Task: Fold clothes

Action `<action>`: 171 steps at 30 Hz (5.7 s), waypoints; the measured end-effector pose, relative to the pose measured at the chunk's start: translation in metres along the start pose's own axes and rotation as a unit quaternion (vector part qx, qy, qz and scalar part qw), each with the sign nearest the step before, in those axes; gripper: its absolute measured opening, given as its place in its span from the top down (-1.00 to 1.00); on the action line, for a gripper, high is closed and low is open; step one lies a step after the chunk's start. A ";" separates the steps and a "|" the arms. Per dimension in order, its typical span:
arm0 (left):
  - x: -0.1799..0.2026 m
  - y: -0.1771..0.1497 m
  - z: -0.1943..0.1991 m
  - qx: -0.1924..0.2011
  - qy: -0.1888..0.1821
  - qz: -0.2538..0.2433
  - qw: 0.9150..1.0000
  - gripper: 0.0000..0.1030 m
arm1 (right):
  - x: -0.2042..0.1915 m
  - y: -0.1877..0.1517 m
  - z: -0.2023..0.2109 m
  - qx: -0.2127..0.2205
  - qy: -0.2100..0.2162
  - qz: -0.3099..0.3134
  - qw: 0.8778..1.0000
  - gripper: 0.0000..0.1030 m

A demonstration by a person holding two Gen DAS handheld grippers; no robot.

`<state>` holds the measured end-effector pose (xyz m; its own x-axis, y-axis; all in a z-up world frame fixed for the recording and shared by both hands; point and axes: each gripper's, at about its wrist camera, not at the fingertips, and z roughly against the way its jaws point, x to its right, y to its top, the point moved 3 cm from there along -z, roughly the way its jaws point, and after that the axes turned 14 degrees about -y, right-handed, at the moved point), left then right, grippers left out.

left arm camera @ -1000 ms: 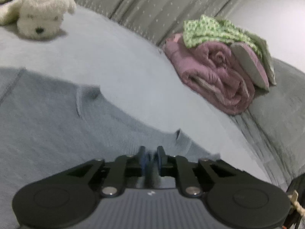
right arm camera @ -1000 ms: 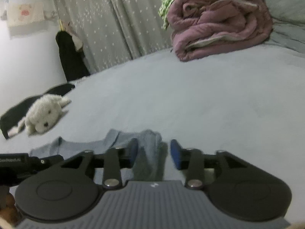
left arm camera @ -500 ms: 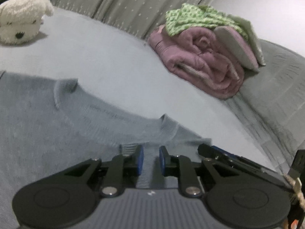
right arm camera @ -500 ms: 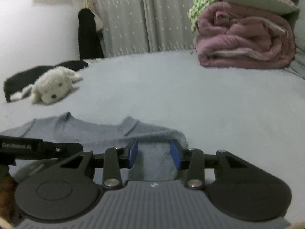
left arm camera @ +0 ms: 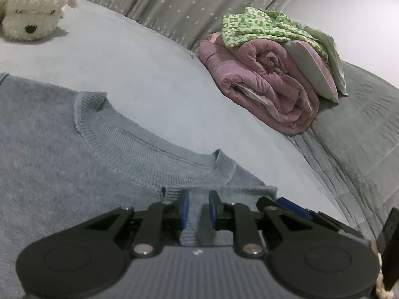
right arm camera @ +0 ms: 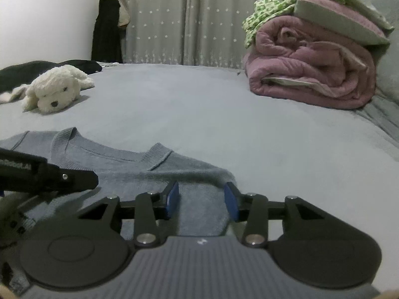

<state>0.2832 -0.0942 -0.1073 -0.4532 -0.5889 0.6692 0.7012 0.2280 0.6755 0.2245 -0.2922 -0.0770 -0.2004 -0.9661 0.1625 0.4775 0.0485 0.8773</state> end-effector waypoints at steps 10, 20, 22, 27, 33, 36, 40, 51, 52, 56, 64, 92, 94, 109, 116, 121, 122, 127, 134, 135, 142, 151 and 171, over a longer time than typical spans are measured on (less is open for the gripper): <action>0.010 0.000 0.011 0.012 -0.007 -0.008 1.000 0.18 | 0.009 -0.008 0.062 -0.067 -0.008 -0.040 0.997 0.09; 0.042 0.003 0.057 -0.004 0.039 -0.021 0.999 -0.09 | -0.003 0.006 0.102 -0.075 -0.001 -0.097 0.992 0.07; 0.047 0.006 0.070 -0.008 0.050 -0.021 0.998 -0.10 | -0.009 0.014 0.111 -0.068 0.003 -0.100 0.993 0.01; 0.062 0.016 0.109 -0.009 0.073 -0.030 0.997 -0.12 | -0.023 0.034 0.144 -0.046 0.021 -0.119 0.992 -0.03; 0.079 0.021 0.154 -0.007 0.095 -0.064 0.993 -0.18 | -0.036 0.042 0.177 -0.036 0.039 -0.152 0.987 -0.05; 0.081 0.019 0.176 -0.010 0.112 -0.079 0.991 -0.21 | -0.042 0.042 0.189 -0.037 0.047 -0.171 0.983 -0.06; 0.072 0.012 0.204 -0.012 0.132 -0.084 0.988 -0.22 | -0.050 0.040 0.196 -0.045 0.050 -0.188 0.980 -0.06; 0.027 -0.003 0.247 -0.026 0.201 -0.086 0.975 -0.37 | -0.089 0.029 0.200 -0.059 0.069 -0.187 0.978 -0.12; 0.022 -0.005 0.250 -0.022 0.209 -0.088 0.974 -0.42 | -0.094 0.027 0.199 -0.061 0.071 -0.182 0.979 -0.12; -0.001 -0.013 0.262 0.001 0.253 -0.084 0.964 -0.47 | -0.112 0.018 0.194 -0.075 0.079 -0.152 0.982 -0.12; -0.029 -0.007 0.273 0.042 0.293 0.005 0.955 -0.53 | -0.124 0.006 0.188 -0.102 0.087 -0.140 0.981 -0.16; -0.109 0.019 0.269 0.124 0.238 0.138 0.953 0.68 | -0.126 -0.010 0.166 -0.160 0.101 -0.156 0.969 -0.17; -0.110 0.022 0.268 0.122 0.223 0.140 0.957 0.86 | -0.128 -0.008 0.162 -0.165 0.107 -0.153 0.968 -0.17; -0.077 0.030 0.241 0.069 0.136 0.022 0.988 0.91 | -0.148 0.022 0.126 -0.173 0.178 -0.200 0.948 -0.17; -0.076 0.019 0.225 0.019 0.116 0.016 0.993 0.91 | -0.159 0.023 0.106 -0.185 0.216 -0.233 0.930 -0.17; -0.079 0.020 0.227 0.021 0.108 0.027 0.994 0.91 | -0.172 0.020 0.083 -0.222 0.271 -0.282 0.893 -0.17; -0.080 0.019 0.227 0.021 0.108 0.029 0.994 0.91 | -0.175 0.019 0.078 -0.231 0.283 -0.292 0.884 -0.17; -0.080 0.018 0.226 0.015 0.105 0.031 0.994 0.91 | -0.190 0.016 0.053 -0.268 0.308 -0.323 0.854 -0.17; -0.077 0.017 0.224 0.009 0.100 0.019 0.995 0.91 | -0.201 0.010 0.031 -0.289 0.323 -0.358 0.827 -0.16; -0.077 0.017 0.224 0.008 0.099 0.017 0.995 0.91 | -0.202 0.011 0.030 -0.289 0.323 -0.359 0.826 -0.12; -0.071 0.019 0.226 0.013 0.079 0.016 0.997 0.90 | -0.216 0.027 0.019 -0.262 0.310 -0.334 0.851 0.88; -0.054 0.034 0.243 0.037 0.017 0.018 0.999 0.51 | -0.192 0.067 0.021 -0.198 0.302 -0.271 0.892 0.89; -0.064 0.014 0.209 -0.041 0.020 -0.002 0.999 0.53 | -0.134 0.056 0.007 -0.202 0.201 -0.272 0.919 0.88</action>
<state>0.2069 0.1082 -0.0758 -0.4357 -0.6201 0.6524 0.7430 0.1612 0.6495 0.2719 -0.1578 -0.0468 -0.2106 -0.8392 -0.5014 0.6947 -0.4893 0.5272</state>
